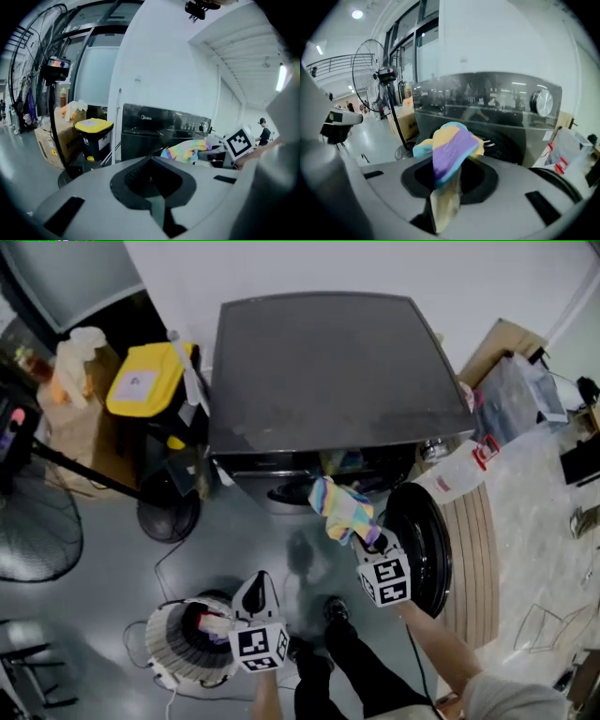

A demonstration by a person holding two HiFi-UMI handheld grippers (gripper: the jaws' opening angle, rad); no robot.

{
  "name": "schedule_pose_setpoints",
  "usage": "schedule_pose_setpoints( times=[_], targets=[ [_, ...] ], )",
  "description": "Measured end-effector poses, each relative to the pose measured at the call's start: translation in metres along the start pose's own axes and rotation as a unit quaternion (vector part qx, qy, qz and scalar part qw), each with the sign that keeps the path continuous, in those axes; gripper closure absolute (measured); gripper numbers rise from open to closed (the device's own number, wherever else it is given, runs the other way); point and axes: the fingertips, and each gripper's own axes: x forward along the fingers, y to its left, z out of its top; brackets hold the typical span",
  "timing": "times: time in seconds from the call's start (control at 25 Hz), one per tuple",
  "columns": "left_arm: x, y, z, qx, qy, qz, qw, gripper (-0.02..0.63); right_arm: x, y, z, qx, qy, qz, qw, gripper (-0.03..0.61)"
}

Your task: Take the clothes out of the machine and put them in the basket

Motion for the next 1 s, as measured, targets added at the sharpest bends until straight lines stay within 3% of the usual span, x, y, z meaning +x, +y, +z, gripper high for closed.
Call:
schedule_pose_setpoints(
  times=[0.24, 0.48, 0.76, 1.0],
  targets=[
    [-0.069, 0.01, 0.089, 0.005, -0.039, 0.04, 0.9984, 0.595, -0.079, 0.034, 0.1, -0.021, -0.041, 0.029, 0.999, 0.474],
    [-0.148, 0.025, 0.148, -0.002, -0.071, 0.086, 0.9937, 0.595, -0.151, 0.083, 0.176, -0.057, -0.085, 0.069, 0.992, 0.474],
    [-0.258, 0.063, 0.175, -0.013, -0.101, 0.167, 0.9807, 0.595, -0.203, 0.171, 0.239, -0.111, -0.133, 0.145, 0.974, 0.474],
    [-0.356, 0.098, 0.174, -0.026, -0.125, 0.249, 0.9601, 0.595, -0.225, 0.256, 0.282, -0.138, -0.169, 0.215, 0.952, 0.474]
  ],
)
